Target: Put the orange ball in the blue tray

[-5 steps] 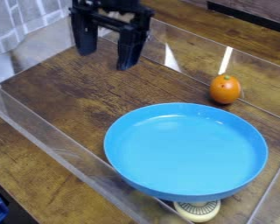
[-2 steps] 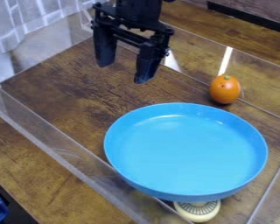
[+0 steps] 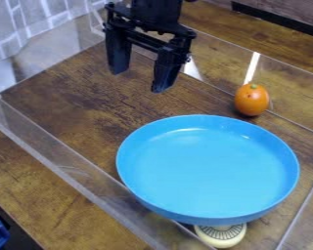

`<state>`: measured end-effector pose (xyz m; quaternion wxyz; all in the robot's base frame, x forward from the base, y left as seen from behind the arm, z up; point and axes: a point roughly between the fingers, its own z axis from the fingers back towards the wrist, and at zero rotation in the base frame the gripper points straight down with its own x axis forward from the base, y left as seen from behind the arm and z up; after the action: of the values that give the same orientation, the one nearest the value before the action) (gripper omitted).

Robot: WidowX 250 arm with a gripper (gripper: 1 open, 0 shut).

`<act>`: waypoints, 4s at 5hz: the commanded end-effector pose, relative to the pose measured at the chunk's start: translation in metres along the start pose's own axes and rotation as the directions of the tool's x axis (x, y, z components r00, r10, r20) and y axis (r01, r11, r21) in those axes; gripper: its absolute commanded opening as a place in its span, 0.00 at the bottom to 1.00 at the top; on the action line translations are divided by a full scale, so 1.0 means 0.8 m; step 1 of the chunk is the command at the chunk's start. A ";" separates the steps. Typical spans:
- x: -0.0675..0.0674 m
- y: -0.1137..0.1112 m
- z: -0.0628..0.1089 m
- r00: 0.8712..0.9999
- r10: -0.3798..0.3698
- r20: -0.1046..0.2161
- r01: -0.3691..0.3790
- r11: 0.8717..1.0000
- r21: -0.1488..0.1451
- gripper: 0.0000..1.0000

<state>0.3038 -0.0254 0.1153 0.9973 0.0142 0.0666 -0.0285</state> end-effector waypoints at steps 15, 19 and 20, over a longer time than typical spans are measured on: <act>0.030 -0.037 -0.004 0.995 -0.099 -0.010 0.099 0.995 0.006 1.00; 0.050 -0.052 -0.028 0.978 -0.198 -0.062 0.199 0.980 0.004 1.00; 0.057 -0.053 -0.033 0.974 -0.216 -0.069 0.216 0.976 0.004 1.00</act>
<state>0.3347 -0.0625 0.0614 0.9821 0.0144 0.1370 -0.1282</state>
